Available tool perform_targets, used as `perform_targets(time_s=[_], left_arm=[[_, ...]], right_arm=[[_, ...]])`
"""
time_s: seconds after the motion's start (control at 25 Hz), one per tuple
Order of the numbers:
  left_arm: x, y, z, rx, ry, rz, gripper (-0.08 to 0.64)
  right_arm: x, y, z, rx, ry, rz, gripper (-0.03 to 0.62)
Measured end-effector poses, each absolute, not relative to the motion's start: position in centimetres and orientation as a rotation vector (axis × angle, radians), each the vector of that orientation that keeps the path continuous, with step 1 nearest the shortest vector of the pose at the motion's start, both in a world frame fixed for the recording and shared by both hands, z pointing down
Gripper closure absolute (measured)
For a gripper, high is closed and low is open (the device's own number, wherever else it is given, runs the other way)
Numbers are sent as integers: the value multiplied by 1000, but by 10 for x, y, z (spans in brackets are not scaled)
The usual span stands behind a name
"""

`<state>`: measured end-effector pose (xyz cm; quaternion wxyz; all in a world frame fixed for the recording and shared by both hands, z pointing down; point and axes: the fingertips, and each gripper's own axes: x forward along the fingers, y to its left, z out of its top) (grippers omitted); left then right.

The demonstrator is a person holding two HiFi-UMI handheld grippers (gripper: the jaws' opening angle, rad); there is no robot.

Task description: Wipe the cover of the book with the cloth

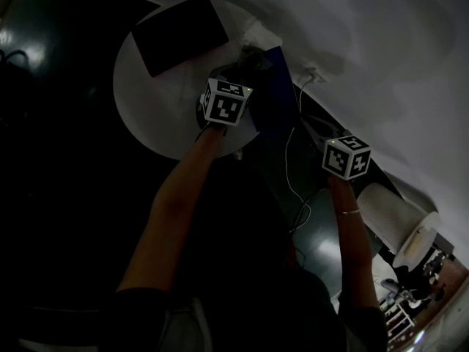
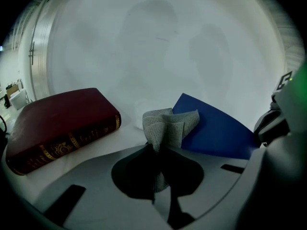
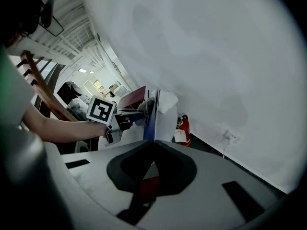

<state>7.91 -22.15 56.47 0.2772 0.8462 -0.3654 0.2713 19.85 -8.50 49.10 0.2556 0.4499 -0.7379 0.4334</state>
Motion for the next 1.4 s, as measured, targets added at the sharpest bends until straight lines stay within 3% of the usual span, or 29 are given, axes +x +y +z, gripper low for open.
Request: perform_targets(time_s=[0.52, 0.84, 1.4], left_arm=[[35, -214, 590, 2132, -1054, 935, 526], [3, -193, 564, 2107, -1146, 839, 526], [111, -170, 465, 2351, -920, 392, 526]], right_arm=[[200, -92, 495, 1194, -2003, 1169, 561], [198, -92, 493, 1174, -2018, 1151, 561], [196, -92, 493, 1163, -2036, 1129, 561]])
